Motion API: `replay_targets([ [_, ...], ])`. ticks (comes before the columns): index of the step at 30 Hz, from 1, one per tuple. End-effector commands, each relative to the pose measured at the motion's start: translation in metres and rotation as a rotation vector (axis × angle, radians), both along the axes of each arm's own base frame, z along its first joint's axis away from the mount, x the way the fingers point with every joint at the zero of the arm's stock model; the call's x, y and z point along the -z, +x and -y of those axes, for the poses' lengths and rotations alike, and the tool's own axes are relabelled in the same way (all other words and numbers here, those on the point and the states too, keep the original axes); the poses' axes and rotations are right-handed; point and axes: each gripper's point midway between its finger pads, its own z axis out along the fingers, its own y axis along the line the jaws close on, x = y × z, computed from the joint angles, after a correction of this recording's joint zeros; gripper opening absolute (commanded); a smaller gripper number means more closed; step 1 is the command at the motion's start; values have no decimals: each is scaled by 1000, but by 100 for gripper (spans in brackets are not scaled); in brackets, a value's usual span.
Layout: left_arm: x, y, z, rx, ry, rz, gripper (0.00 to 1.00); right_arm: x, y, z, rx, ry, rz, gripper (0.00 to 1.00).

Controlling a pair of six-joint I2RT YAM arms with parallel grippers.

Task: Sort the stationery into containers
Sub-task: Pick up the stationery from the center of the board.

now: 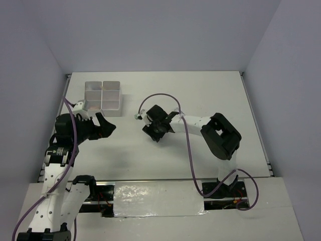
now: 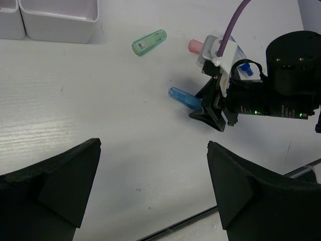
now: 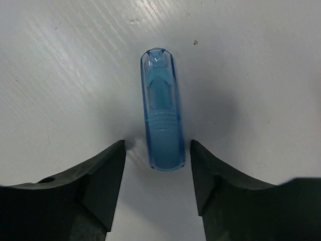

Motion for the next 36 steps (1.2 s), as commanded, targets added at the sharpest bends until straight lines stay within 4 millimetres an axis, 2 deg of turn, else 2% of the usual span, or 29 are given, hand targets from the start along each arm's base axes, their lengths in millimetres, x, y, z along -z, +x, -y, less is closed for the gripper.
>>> replay_targets([
  [1,-15,4,5,31,-6,77,99,26,-8,1,13,-39,-63,51],
  [6,-16,3,4,26,-5,81,99,32,-13,-1,27,-25,-88,39],
  [10,-16,4,4,24,-9,79,99,30,-18,-4,32,5,-113,16],
  [13,-16,3,10,42,-46,65,99,10,-25,-11,34,89,-119,13],
  [14,-12,6,15,35,-102,51,99,-16,-21,-20,47,167,-81,13],
  [15,-11,3,27,88,-163,37,99,-21,-25,-18,55,191,-79,13],
  [16,-11,4,34,81,-251,9,99,-52,-22,-27,53,280,-19,13],
  [17,-5,7,45,114,-303,21,99,-67,-25,-31,80,337,-20,13],
  [18,-5,8,50,121,-349,27,99,-72,-32,-30,83,368,-21,14],
  [19,-7,8,57,112,-431,11,99,-102,-32,-37,74,459,26,14],
  [20,-7,10,66,138,-465,55,99,-115,-36,-39,94,511,18,14],
  [21,-8,11,71,123,-509,47,99,-119,-40,-39,109,531,20,13],
  [22,-4,13,78,113,-511,54,99,-139,-44,-43,132,586,44,13],
  [24,-1,19,83,83,-513,40,99,-147,-49,-42,165,605,56,13],
  [25,-3,18,91,88,-525,36,98,-160,-51,-47,165,654,61,14],
  [28,-11,20,106,120,-569,44,97,-176,-67,-55,131,684,50,15],
  [30,-14,23,109,120,-582,50,97,-190,-75,-61,114,705,75,15],
  [31,-17,22,112,129,-586,56,96,-190,-79,-61,111,693,74,15],
  [36,-12,26,114,105,-577,32,92,-208,-91,-67,87,718,108,15],
])
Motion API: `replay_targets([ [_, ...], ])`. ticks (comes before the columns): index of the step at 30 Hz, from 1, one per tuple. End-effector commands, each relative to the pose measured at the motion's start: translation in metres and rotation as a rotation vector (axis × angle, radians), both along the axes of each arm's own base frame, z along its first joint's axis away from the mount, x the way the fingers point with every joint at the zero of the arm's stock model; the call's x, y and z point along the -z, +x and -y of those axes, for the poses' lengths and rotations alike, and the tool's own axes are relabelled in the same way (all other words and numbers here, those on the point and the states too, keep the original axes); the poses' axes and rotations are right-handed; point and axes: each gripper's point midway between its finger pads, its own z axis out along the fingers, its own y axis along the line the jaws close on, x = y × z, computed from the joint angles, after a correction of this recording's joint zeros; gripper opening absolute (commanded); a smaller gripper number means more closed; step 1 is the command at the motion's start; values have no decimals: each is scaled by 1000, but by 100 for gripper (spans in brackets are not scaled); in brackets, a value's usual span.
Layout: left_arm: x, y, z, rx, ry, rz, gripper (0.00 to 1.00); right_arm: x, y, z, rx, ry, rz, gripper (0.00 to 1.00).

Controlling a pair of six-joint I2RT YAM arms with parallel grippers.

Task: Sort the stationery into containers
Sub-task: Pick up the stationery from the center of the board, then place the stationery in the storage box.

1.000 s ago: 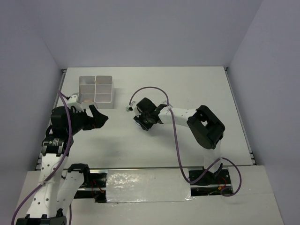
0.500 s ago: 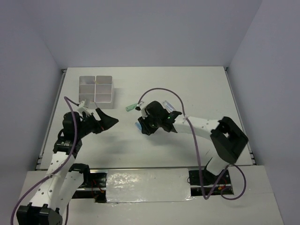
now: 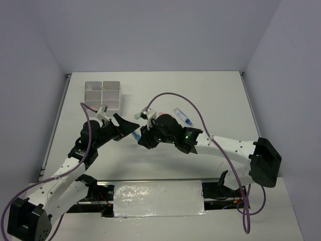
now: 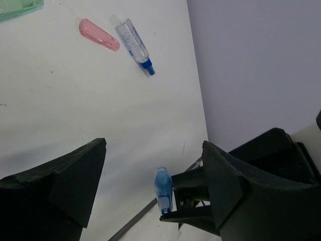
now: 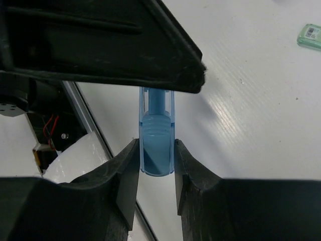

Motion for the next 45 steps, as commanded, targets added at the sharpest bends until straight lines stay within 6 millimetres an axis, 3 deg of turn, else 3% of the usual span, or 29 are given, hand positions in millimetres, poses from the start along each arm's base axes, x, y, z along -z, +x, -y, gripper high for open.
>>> replay_targets([
  [1,-32,10,4,-21,-52,87,88,-43,2,-5,38,82,69,15],
  [5,-27,8,11,9,-63,71,72,-48,15,-6,112,61,94,15],
  [6,-25,7,13,14,-66,64,69,-40,16,-6,120,26,88,15],
  [12,-26,3,22,43,-59,68,66,-29,31,-8,186,-75,110,15],
  [14,-26,5,22,33,-46,67,49,-28,31,-9,187,-83,111,15],
  [18,-28,10,19,18,-8,66,24,-26,31,-8,183,-95,117,15],
  [21,-29,15,19,12,16,68,20,-23,32,-5,183,-117,123,15],
  [24,-31,18,21,17,26,71,0,-22,32,-4,180,-127,127,16],
  [26,-34,20,22,25,35,85,0,-20,29,-4,166,-123,124,23],
  [27,-32,21,21,21,47,78,0,-20,29,-4,168,-119,125,51],
  [28,-30,23,19,15,81,86,0,-19,29,1,182,-118,125,65],
  [29,-37,33,12,-38,111,104,0,-20,33,5,208,-103,124,78],
  [30,-37,39,5,-77,151,100,0,-21,34,9,216,-96,124,98],
  [33,-28,60,-32,-267,338,27,0,-14,38,36,267,-88,104,100],
  [34,-32,63,-44,-321,388,-3,0,-25,37,45,285,-58,114,100],
  [36,-25,79,-74,-489,488,-55,0,-18,39,65,332,-73,115,100],
  [37,-35,84,-84,-554,502,-66,0,-29,37,74,345,-46,128,100],
  [39,-28,99,-111,-717,562,-126,0,-33,33,89,363,-31,139,100],
  [40,-38,107,-119,-772,565,-126,0,-33,31,93,366,-36,138,100],
  [42,-32,124,-142,-908,606,-165,0,-33,27,100,368,-41,140,100],
  [43,-44,133,-151,-966,597,-159,0,-36,25,106,376,-40,144,100],
  [44,-35,142,-154,-992,626,-179,0,-37,24,109,380,-38,144,100],
  [45,-39,148,-161,-1037,628,-174,0,-39,21,112,379,-30,148,100],
])
